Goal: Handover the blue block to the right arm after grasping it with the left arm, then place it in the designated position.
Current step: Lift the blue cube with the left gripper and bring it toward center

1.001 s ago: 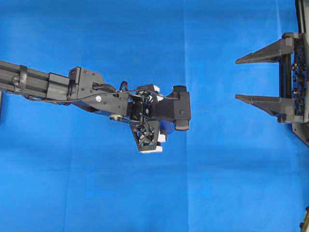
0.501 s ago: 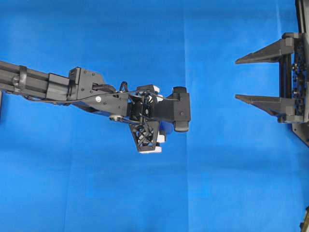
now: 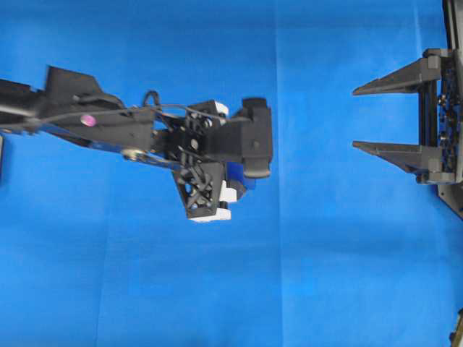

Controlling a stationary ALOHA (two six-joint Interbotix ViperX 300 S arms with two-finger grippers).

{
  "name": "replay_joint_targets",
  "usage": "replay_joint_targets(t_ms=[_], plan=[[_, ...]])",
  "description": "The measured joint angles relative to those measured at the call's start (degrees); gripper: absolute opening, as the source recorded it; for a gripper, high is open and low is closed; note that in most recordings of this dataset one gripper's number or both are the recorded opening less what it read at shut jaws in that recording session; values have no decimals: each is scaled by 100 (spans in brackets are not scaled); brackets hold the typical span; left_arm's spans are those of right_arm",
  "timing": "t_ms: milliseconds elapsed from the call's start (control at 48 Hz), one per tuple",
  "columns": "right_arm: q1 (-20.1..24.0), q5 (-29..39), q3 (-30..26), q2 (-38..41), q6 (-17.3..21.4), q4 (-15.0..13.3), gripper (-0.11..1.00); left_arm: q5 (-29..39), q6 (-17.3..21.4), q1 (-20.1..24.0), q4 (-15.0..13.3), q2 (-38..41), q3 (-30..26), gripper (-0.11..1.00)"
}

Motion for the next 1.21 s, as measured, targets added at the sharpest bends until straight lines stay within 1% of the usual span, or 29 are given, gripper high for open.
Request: replay_joint_targets(t_ms=[250, 521, 688, 1210], plan=[[0, 0, -9, 0, 0, 0, 98, 378, 26, 0, 26, -668, -246, 49], [-9, 0, -9, 0, 0, 0, 98, 870, 62, 79, 53, -1099, -545, 49], [-9, 0, -9, 0, 0, 0, 98, 984, 105, 123, 53, -1178, -589, 49], [-9, 26, -9, 18, 0, 0, 98, 984, 105, 123, 53, -1178, -580, 49]])
